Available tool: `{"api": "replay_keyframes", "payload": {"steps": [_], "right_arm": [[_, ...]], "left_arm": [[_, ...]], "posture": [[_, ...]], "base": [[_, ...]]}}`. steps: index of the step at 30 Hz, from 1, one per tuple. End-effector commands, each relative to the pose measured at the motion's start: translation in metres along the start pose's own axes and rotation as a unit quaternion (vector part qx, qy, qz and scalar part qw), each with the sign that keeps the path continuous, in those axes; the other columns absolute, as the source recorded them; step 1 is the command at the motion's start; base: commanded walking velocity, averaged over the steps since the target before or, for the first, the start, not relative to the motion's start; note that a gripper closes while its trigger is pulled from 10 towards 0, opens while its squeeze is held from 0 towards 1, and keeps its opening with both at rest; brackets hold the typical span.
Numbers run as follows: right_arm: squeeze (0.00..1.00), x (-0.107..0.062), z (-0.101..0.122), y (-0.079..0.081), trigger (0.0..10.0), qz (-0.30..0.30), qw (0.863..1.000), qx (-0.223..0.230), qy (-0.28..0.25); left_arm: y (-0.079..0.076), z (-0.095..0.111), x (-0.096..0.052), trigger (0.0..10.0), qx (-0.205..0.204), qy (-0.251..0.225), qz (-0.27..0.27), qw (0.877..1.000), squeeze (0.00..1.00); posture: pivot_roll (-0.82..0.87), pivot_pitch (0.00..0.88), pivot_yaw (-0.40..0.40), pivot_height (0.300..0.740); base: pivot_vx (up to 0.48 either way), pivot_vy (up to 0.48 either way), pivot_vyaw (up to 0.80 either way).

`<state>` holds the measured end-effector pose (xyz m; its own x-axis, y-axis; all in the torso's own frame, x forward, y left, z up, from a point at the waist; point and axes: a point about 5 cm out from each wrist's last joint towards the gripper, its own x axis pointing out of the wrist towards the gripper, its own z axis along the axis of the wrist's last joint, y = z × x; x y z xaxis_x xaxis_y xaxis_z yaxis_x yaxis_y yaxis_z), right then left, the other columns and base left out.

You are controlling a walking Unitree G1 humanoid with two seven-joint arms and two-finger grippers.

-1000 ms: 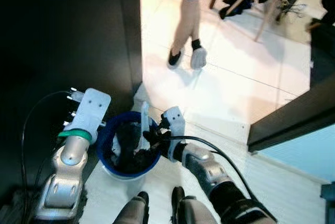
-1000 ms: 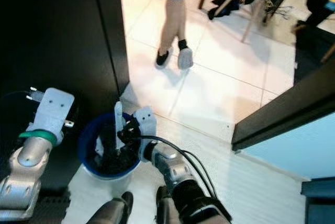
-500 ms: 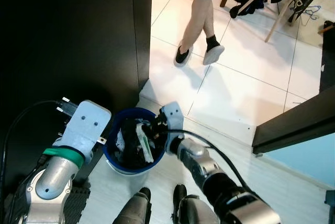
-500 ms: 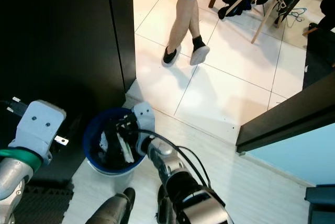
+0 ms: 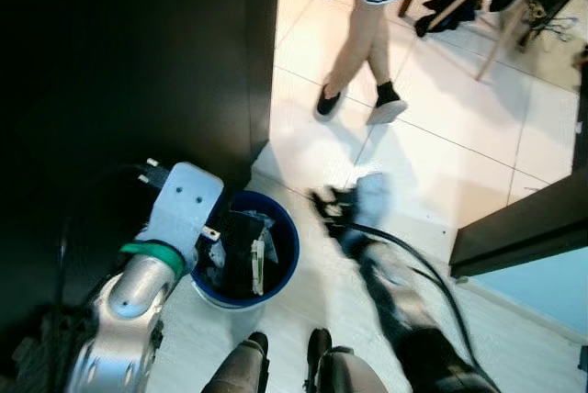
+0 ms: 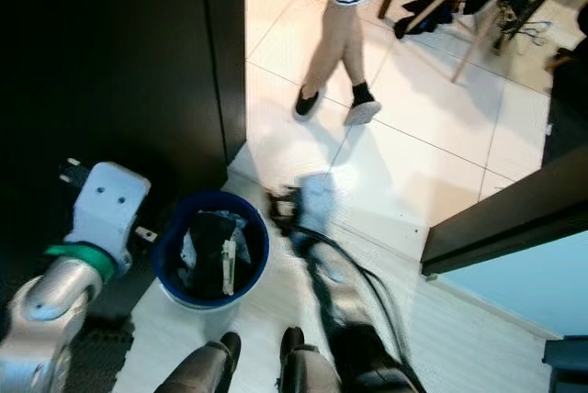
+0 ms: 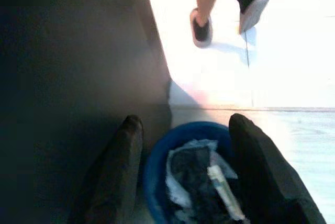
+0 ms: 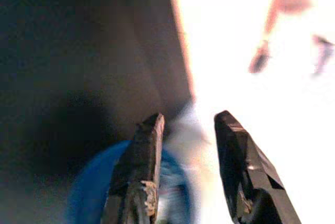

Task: Clean up the room

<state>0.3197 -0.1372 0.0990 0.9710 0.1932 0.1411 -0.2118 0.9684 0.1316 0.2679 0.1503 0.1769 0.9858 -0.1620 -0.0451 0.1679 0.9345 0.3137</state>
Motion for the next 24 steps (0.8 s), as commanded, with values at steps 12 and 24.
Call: {"api": "replay_keyframes", "payload": {"steps": [12, 24], "right_arm": [[0.0, -0.071, 0.02, -0.044, 10.0, -0.179, 0.98, -0.072, -0.048], [0.0, -0.036, 0.034, -0.035, 10.0, -0.149, 0.985, -0.071, -0.052]], "left_arm": [[-0.029, -0.046, 0.023, 10.0, -0.026, 0.051, -0.056, 0.997, 0.0], [-0.038, -0.034, 0.044, 10.0, -0.036, 0.021, -0.014, 0.999, 0.0]], "posture": [[-0.02, 0.145, 0.054, 0.72], [-0.01, 0.12, 0.015, 0.72]], "base": [[0.0, 0.0, 0.0], [0.0, 0.0, 0.0]]}}
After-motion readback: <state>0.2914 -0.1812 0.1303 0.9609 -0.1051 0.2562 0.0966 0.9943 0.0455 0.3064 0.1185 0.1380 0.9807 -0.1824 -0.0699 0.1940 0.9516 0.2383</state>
